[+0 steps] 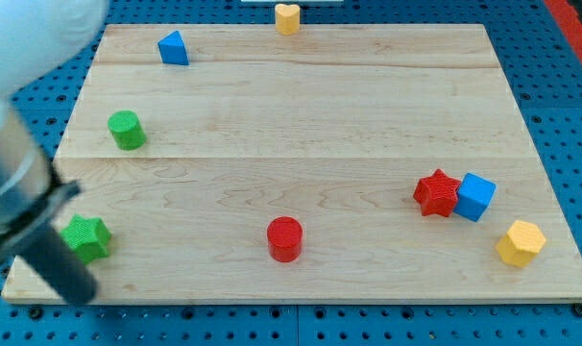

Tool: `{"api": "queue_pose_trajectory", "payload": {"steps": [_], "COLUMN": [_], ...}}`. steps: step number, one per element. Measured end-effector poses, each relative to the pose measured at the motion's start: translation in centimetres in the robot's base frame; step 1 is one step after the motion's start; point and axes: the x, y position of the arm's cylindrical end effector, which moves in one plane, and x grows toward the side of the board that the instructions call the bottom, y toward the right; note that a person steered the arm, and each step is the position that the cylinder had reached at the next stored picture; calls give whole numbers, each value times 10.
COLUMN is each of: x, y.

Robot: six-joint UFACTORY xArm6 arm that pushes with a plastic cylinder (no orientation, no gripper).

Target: Push the green star into green circle

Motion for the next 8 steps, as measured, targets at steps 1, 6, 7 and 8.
{"api": "queue_pose_trajectory", "payload": {"steps": [1, 6, 7, 8], "x": [-73, -116, -131, -155], "y": [-1, 40, 7, 5]}}
